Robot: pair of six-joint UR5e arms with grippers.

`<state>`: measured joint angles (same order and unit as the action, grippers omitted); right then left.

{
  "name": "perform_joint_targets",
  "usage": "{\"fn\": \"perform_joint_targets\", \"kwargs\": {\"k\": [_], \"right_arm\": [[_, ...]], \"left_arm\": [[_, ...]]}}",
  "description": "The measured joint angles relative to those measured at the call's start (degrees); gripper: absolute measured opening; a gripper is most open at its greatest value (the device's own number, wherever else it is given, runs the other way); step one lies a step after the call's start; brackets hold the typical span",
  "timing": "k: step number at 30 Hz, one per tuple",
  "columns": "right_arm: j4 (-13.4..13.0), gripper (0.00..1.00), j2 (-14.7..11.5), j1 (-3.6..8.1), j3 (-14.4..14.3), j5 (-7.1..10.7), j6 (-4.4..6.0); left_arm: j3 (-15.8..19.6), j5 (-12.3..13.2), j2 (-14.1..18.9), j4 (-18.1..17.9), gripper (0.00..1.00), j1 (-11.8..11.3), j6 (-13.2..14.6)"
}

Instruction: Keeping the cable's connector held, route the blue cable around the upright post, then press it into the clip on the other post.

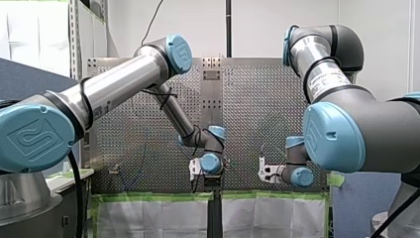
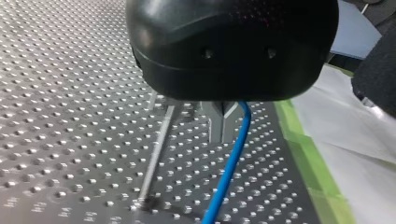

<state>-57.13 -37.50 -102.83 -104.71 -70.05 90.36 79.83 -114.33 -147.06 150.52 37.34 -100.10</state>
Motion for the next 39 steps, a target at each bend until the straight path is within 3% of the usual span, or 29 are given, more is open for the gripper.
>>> {"fn": "perform_joint_targets", "kwargs": {"k": [15,22,33,39], "right_arm": [[1.19,0.0,0.0,-0.05,1.05,0.02,-0.25],[1.54,0.0,0.01,-0.22,1.59,0.1,-0.25],[2.46,0.0,0.0,-0.4,2.71,0.12,-0.25],[2.86,0.0,0.01,-0.51,3.09,0.14,-0.41]], "left_arm": [[0.0,3.36,0.85,-0.26,0.0,-0.65,-0.31],[0.0,5.55,0.72,-2.2,0.0,-1.41,-2.37],[-0.02,11.08,0.63,-2.52,0.0,-5.95,-5.86],[-0.03,12.91,-0.51,-2.63,0.0,-6.63,-5.86]]}}
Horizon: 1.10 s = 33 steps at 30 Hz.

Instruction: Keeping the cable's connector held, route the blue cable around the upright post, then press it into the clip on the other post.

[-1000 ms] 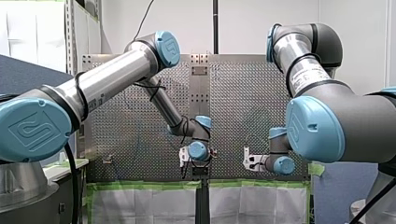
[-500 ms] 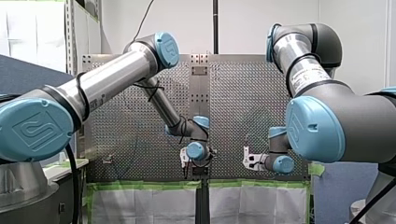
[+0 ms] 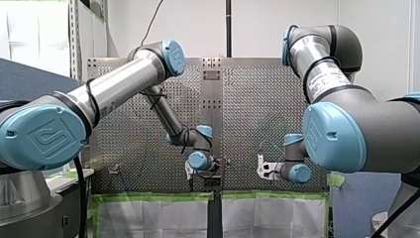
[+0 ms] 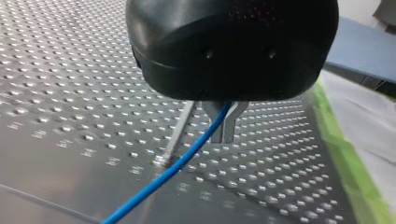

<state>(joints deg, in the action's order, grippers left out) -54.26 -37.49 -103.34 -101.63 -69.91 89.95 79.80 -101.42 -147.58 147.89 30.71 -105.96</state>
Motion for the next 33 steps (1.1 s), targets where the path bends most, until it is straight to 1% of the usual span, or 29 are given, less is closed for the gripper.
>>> {"fn": "perform_joint_targets", "kwargs": {"k": [3,9,16,24,29,33], "right_arm": [[0.19,0.0,0.01,-0.01,0.19,0.02,-0.08],[0.87,0.0,0.0,-0.02,0.76,0.03,-0.32],[1.06,0.0,0.01,0.47,1.02,-0.08,-0.45],[1.31,0.0,0.05,0.62,1.84,-0.08,-0.4],[1.73,0.0,0.04,0.63,2.46,-0.06,-0.45],[2.17,0.0,0.04,0.64,2.94,-0.05,-0.51]], "left_arm": [[0.0,0.35,-0.9,-0.05,0.0,-0.06,0.27],[0.0,1.12,-1.31,1.0,0.0,-0.64,0.04],[-0.01,1.54,-1.31,1.33,0.0,-1.48,0.29],[-0.11,4.09,-1.31,-0.7,0.0,-1.95,1.0],[-1.45,5.18,-1.27,-0.35,0.0,-2.01,0.35],[-2.97,5.14,-1.28,1.02,0.0,-2.13,-0.43]]}}
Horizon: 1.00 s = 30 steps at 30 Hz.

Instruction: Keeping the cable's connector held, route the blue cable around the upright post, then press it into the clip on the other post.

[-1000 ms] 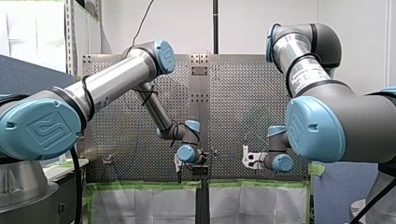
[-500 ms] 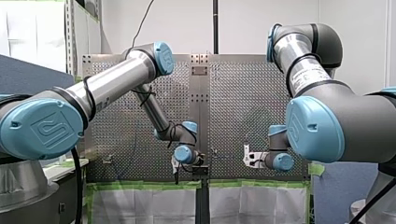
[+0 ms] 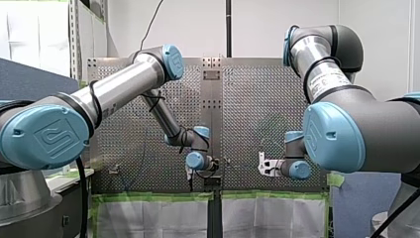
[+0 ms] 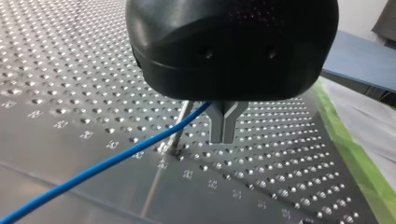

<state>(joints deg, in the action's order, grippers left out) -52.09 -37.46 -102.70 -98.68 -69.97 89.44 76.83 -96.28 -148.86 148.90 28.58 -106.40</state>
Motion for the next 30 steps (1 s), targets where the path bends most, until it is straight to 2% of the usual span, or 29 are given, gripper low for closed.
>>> {"fn": "perform_joint_targets", "kwargs": {"k": [6,15,30], "right_arm": [[0.73,0.0,0.0,0.22,0.89,0.0,0.02],[1.82,0.0,-0.01,0.84,2.15,-0.01,-0.03],[1.55,0.0,0.02,1.77,4.24,0.04,0.69]], "left_arm": [[-0.91,-1.75,-0.01,1.76,0.0,-0.67,-0.6],[-0.99,-3.06,-0.05,1.93,0.0,-1.78,-0.79],[-1.0,-3.34,-0.06,0.81,0.0,-2.62,-0.83]]}}
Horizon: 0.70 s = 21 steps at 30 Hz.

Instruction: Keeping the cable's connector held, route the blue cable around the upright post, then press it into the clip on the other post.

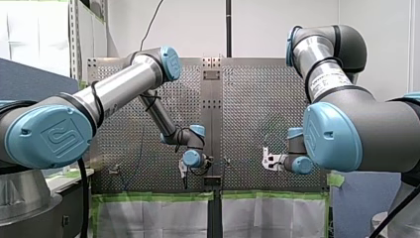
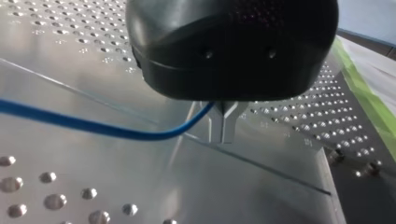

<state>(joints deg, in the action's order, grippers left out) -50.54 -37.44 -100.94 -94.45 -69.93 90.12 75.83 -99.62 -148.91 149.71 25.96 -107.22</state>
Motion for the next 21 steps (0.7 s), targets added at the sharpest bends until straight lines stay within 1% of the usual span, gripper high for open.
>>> {"fn": "perform_joint_targets", "kwargs": {"k": [8,13,14,15,16,17,18,21], "right_arm": [[-0.2,0.0,0.02,0.26,1.16,0.05,0.45],[-0.41,0.0,0.02,0.64,1.21,0.05,0.42],[-0.45,0.0,0.02,0.69,1.2,0.09,0.42],[-0.48,0.0,0.02,0.73,1.21,0.14,0.42],[-0.52,0.0,0.02,0.76,1.21,0.24,0.42],[-0.54,0.0,0.02,0.8,1.21,0.41,0.42],[-0.55,0.0,0.02,0.82,1.2,0.54,0.44],[-0.58,0.0,0.03,0.89,1.2,0.82,0.48]], "left_arm": [[0.0,0.1,0.0,-0.53,0.0,-0.49,-0.06],[0.01,0.7,0.06,-1.51,0.0,-0.43,-0.06],[0.01,0.83,0.05,-1.88,0.21,-0.4,0.01],[0.01,0.91,0.05,-2.22,0.34,-0.36,0.15],[0.0,0.94,0.06,-2.57,0.34,-0.3,0.3],[0.0,0.89,0.07,-2.9,0.5,-0.22,0.53],[0.0,0.75,0.07,-3.0,0.56,-0.13,0.74],[0.0,-0.18,0.08,-2.56,0.56,0.18,1.74]]}}
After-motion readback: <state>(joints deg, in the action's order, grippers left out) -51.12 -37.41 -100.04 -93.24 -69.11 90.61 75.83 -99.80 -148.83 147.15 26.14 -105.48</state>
